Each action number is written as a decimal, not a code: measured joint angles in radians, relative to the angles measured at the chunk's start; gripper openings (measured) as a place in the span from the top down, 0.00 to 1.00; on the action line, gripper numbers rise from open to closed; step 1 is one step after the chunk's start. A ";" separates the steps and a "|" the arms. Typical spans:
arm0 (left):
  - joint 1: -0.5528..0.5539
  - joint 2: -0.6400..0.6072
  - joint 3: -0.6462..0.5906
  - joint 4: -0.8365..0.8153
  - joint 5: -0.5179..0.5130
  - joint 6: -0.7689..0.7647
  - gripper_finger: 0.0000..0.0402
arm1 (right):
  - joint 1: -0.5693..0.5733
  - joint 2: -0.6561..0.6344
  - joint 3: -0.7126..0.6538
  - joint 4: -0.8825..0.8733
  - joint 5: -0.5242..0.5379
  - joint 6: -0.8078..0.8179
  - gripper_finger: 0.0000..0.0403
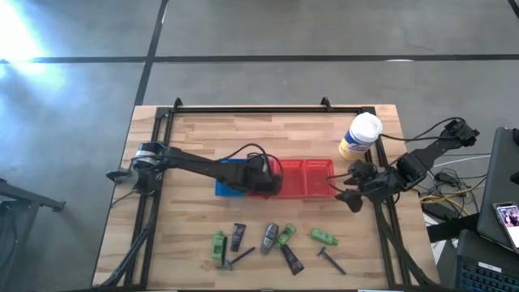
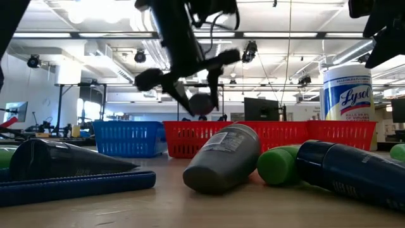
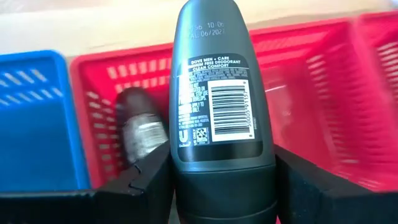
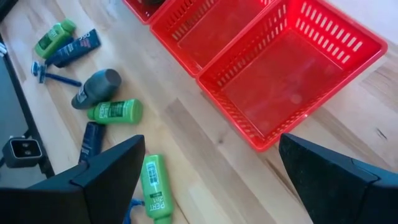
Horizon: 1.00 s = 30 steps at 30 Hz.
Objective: Pick & Place Travel size toiletries
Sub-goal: Put the black deodorant into the left red bin, then put the green shampoo into the blue bin
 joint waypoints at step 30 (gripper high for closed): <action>-0.109 -0.281 -0.111 0.093 0.081 0.409 0.10 | 0.000 -0.002 -0.001 0.026 -0.096 -0.124 0.09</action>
